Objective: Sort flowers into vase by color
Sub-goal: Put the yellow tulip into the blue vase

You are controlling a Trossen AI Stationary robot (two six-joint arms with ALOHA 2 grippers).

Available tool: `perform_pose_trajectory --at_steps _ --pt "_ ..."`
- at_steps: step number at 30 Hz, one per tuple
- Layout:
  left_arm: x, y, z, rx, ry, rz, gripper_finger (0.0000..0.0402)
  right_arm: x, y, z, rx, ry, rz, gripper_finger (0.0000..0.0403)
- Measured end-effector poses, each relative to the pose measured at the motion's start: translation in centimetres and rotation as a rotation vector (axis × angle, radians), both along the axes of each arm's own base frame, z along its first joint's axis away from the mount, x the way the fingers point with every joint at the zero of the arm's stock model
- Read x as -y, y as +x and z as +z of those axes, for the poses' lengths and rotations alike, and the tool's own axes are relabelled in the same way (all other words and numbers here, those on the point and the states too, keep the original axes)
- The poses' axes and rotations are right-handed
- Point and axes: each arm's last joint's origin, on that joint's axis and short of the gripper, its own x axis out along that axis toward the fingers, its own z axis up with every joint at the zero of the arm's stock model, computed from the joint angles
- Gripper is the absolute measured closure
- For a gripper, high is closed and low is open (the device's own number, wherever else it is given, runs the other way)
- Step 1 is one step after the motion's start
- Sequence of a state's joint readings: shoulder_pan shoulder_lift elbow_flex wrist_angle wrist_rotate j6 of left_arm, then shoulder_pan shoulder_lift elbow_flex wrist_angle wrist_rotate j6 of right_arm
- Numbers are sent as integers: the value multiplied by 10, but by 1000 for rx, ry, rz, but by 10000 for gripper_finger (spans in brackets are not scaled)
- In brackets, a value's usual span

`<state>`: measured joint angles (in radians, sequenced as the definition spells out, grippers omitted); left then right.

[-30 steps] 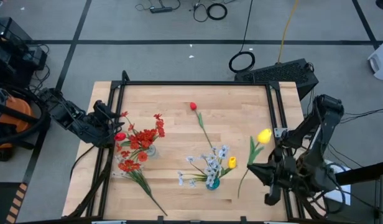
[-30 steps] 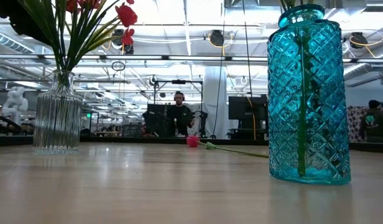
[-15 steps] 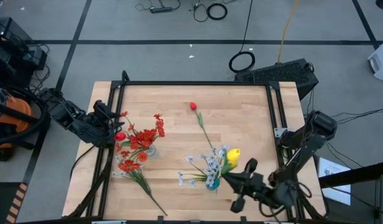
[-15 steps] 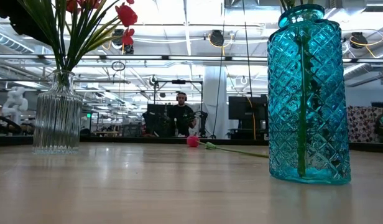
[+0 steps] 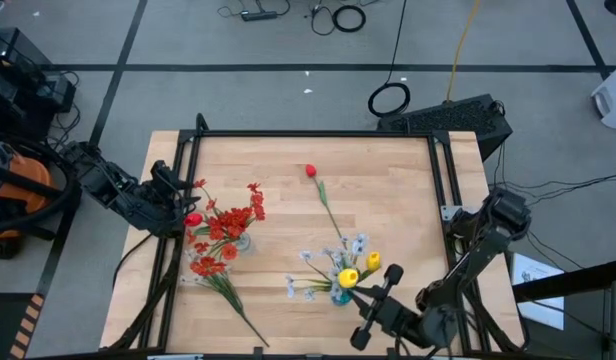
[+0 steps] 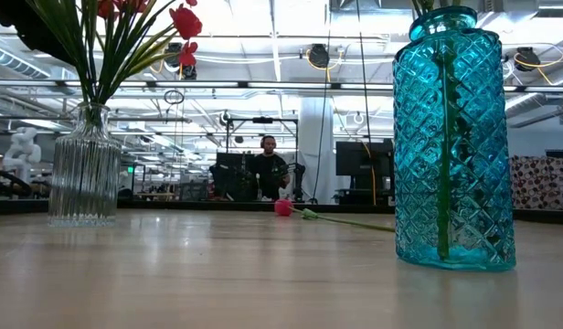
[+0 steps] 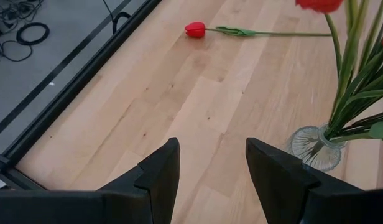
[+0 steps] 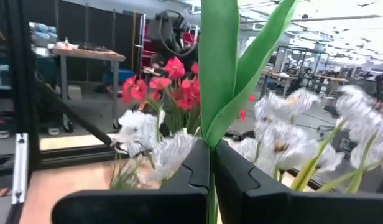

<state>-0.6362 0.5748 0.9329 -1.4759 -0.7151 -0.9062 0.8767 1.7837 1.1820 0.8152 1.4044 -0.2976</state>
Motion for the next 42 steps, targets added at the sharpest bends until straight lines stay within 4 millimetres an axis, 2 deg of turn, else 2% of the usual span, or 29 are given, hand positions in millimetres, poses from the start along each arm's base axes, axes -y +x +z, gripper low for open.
perform_pose_trajectory --at_steps 11,16,33,42 --pt "0 0 0 1 -3 1 212 -1 11 -19 -7 11 -27 402" --pt "0 0 0 1 -5 1 212 -3 9 -20 -1 25 -21 402" --pt "1 1 1 17 -19 0 212 -15 -5 -43 -30 77 23 393" --pt "1 1 1 17 -19 0 212 -13 -7 -55 -22 151 26 392"
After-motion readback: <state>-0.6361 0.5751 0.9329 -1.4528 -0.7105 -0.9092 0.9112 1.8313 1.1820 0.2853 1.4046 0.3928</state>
